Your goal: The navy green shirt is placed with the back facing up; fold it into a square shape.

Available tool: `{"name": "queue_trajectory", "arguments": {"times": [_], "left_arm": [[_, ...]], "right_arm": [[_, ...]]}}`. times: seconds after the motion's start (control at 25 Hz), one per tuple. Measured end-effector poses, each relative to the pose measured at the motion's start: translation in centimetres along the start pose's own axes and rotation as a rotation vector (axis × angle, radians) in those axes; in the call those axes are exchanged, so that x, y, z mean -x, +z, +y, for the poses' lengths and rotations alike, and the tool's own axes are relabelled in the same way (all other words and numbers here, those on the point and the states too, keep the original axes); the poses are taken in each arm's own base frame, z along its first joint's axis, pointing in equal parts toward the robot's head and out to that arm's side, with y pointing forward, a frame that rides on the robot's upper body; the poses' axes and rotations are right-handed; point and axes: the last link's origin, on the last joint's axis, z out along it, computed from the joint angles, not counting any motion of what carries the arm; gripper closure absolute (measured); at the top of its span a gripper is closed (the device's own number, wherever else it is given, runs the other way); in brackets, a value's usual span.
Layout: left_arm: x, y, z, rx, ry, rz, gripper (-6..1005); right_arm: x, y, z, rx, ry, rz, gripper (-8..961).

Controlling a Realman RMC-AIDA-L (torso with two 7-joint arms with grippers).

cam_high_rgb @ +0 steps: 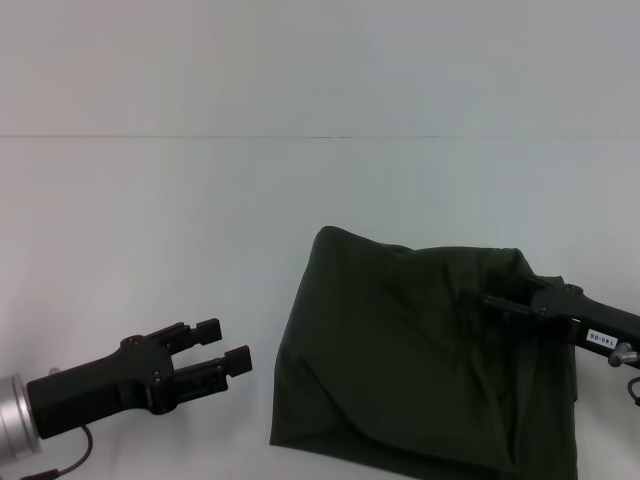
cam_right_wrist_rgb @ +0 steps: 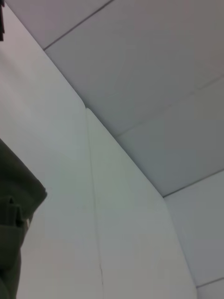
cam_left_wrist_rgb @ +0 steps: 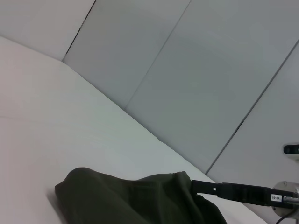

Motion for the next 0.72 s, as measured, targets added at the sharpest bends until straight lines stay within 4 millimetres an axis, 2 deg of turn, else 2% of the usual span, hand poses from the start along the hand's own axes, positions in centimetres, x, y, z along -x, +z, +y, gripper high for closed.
{"name": "queue_trajectory", "arguments": {"times": [0.08,0.52,0.72], "left_arm": [[-0.1,0.1,0.0,0.001,0.001,0.000,171],[0.0,0.0,0.0,0.000,0.000,0.002,172],[0.0,0.0,0.0,-0.001,-0.001,0.003,172]], "right_arm": [[0.1,0.1,-0.1,-0.008,0.000,-0.001,108],[0.2,2.4,-0.2,-0.029,-0.009,0.048,5],[0.1,3.0,-0.3,-0.040,-0.004,0.057,9]]}}
